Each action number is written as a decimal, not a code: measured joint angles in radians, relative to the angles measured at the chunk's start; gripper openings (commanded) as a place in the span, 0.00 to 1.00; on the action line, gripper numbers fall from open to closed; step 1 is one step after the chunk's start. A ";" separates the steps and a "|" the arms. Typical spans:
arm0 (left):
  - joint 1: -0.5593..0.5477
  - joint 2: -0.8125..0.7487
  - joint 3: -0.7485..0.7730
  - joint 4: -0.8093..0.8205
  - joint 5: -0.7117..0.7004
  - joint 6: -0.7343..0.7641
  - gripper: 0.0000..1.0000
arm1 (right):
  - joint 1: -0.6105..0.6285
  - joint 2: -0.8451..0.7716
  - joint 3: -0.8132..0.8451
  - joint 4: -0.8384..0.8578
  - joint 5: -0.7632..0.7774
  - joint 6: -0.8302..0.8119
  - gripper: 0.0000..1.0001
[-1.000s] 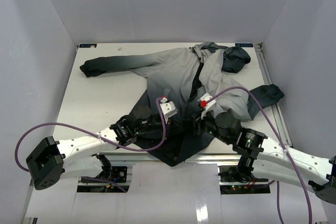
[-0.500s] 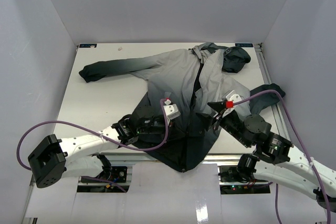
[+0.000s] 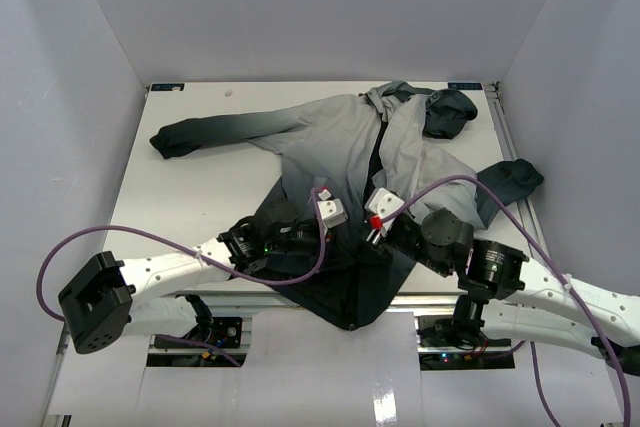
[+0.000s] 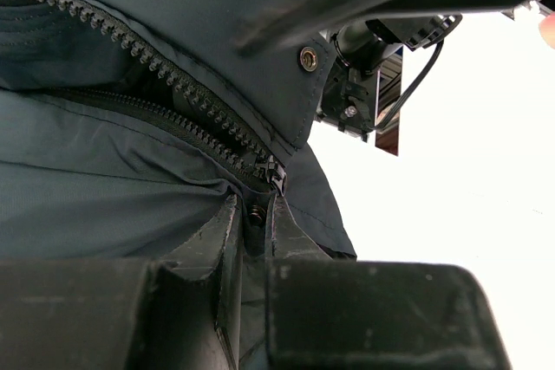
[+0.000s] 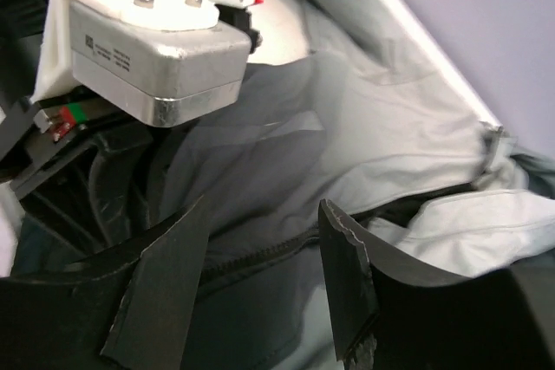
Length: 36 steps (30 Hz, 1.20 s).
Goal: Zip up the jacket
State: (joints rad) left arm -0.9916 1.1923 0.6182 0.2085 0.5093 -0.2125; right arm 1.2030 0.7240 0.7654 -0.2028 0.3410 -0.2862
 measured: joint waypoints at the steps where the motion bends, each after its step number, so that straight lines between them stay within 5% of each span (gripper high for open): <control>1: 0.000 0.000 0.000 0.000 0.001 -0.002 0.00 | 0.032 0.000 0.004 0.000 0.035 -0.011 0.61; 9: 0.000 0.010 0.000 0.000 0.004 -0.014 0.00 | 0.277 0.109 0.063 -0.060 0.397 -0.067 0.66; 18: 0.000 0.011 0.002 0.001 0.005 -0.025 0.00 | 0.626 0.045 -0.043 -0.101 0.693 -0.040 0.66; 25: 0.000 0.011 0.003 0.000 0.008 -0.032 0.00 | 0.745 0.058 -0.138 -0.060 0.769 -0.094 0.66; 36: 0.000 0.011 0.003 0.001 0.023 -0.041 0.00 | 0.762 0.011 -0.258 0.147 0.737 -0.265 0.66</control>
State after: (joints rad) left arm -0.9916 1.2037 0.6216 0.2092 0.5327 -0.2530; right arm 1.9651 0.7345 0.5071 -0.0556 1.0776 -0.5508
